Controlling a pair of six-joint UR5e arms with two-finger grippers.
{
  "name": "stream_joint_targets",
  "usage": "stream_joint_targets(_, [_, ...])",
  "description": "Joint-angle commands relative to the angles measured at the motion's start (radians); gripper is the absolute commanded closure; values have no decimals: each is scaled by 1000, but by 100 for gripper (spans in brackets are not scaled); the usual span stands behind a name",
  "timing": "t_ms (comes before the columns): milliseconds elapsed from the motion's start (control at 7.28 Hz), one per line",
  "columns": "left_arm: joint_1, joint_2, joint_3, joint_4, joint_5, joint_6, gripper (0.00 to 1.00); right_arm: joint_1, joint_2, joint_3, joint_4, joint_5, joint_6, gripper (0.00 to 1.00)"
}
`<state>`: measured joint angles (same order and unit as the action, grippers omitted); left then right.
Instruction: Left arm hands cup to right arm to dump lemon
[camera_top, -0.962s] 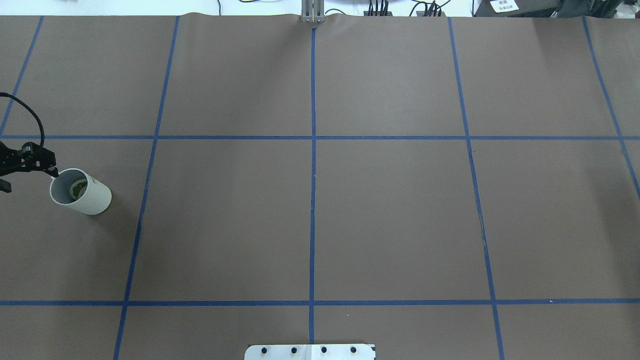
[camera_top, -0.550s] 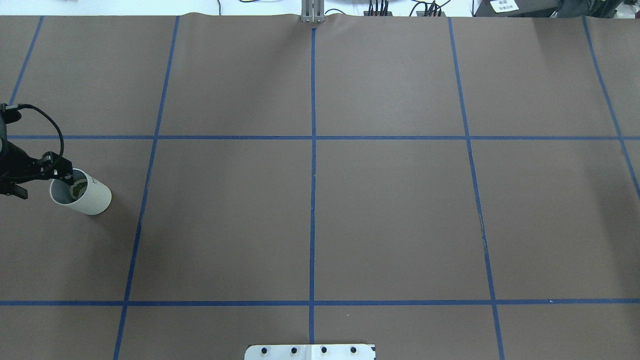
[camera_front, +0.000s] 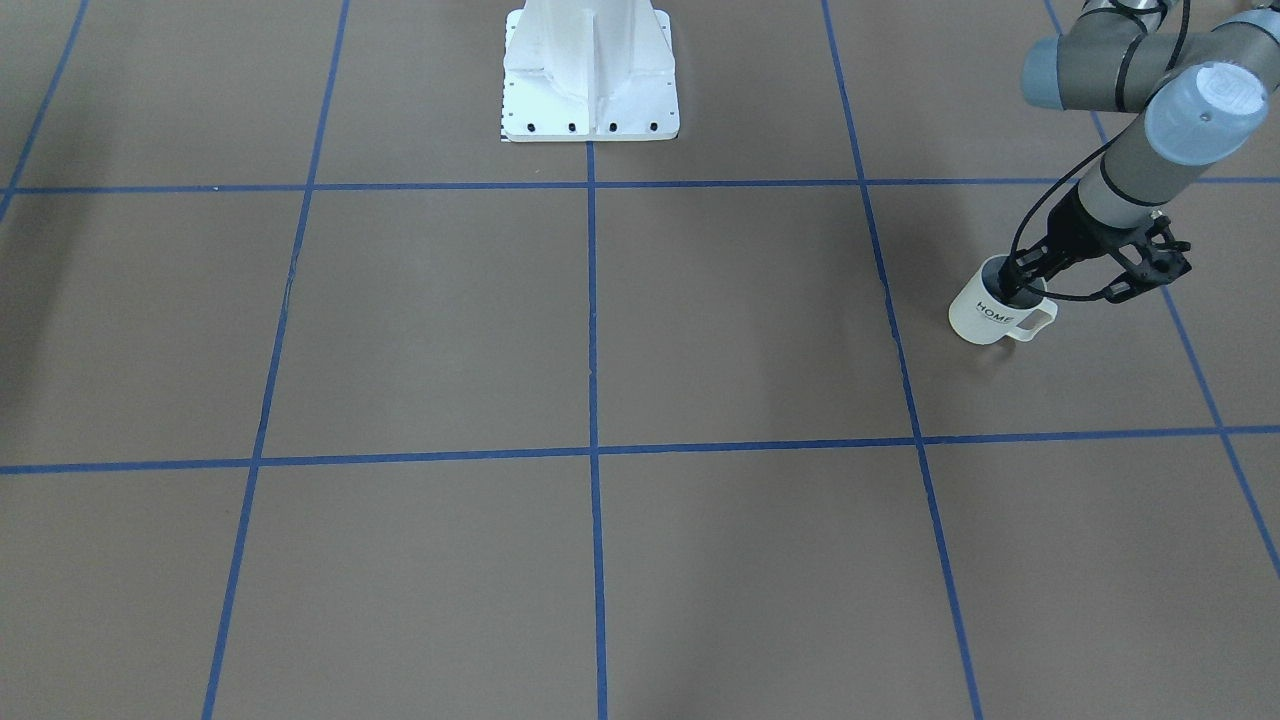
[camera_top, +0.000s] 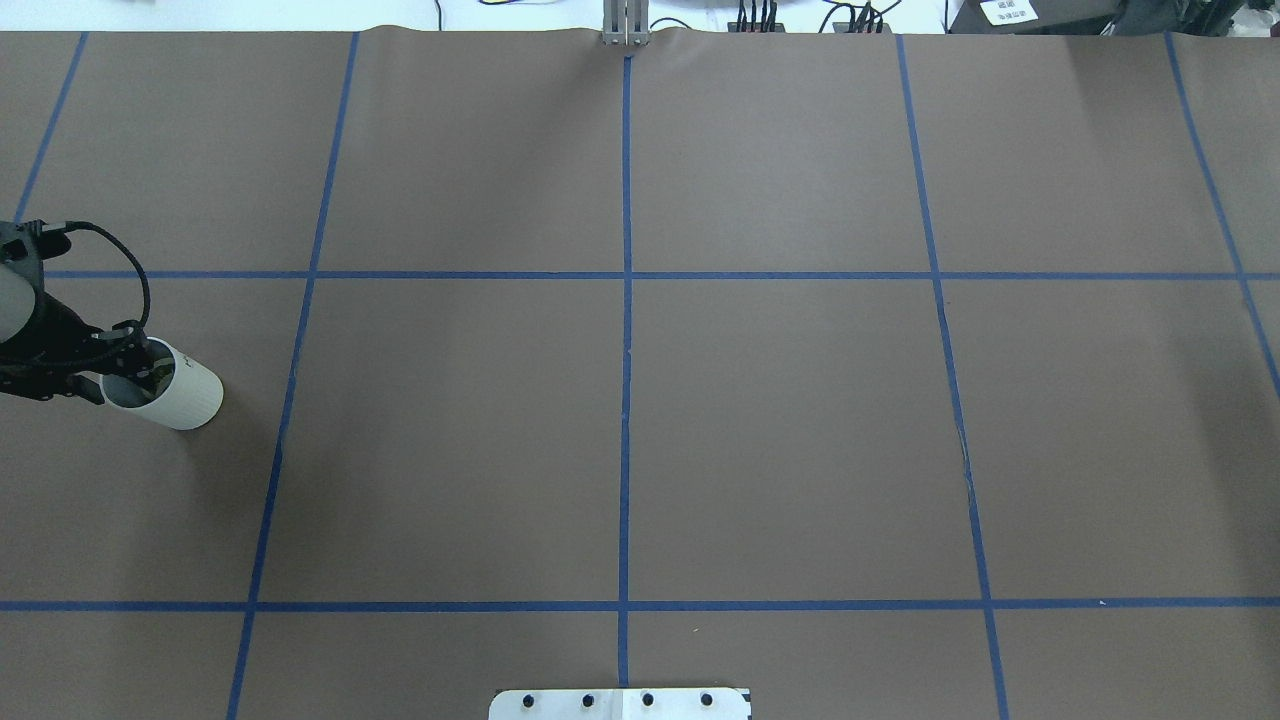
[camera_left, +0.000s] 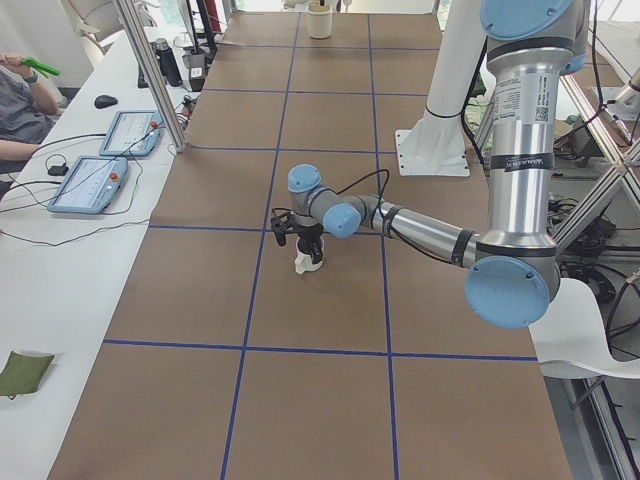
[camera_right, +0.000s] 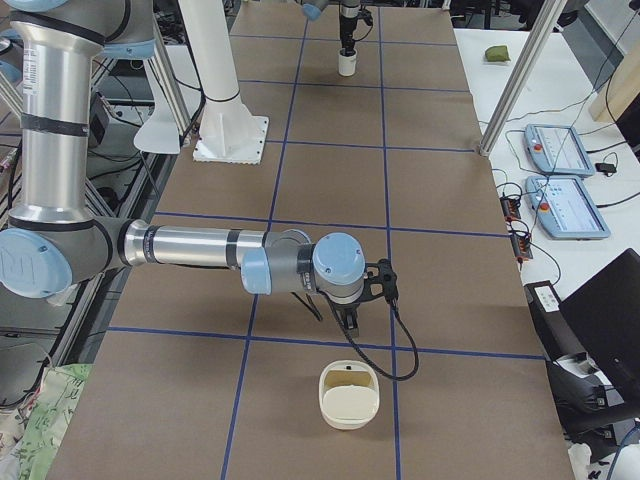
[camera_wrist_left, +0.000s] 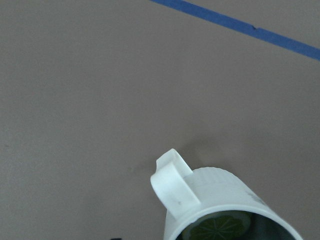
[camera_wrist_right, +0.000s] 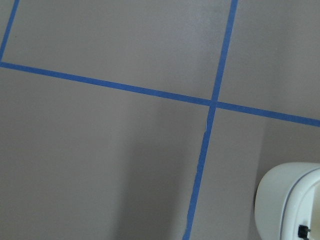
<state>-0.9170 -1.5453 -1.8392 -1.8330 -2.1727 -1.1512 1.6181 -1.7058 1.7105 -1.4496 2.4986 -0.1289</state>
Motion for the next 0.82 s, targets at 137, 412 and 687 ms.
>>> stream_joint_targets(137, [-3, 10, -11, 0, -3, 7, 100, 0, 2, 8, 0, 12, 0, 0])
stream_joint_targets(412, [-14, 13, -61, 11, -30, 7, 100, 0, 3, 34, 2, 46, 0, 0])
stream_joint_targets(687, [-170, 1, -98, 63, -220, 7, 100, 0, 8, 70, 3, 43, 30, 1])
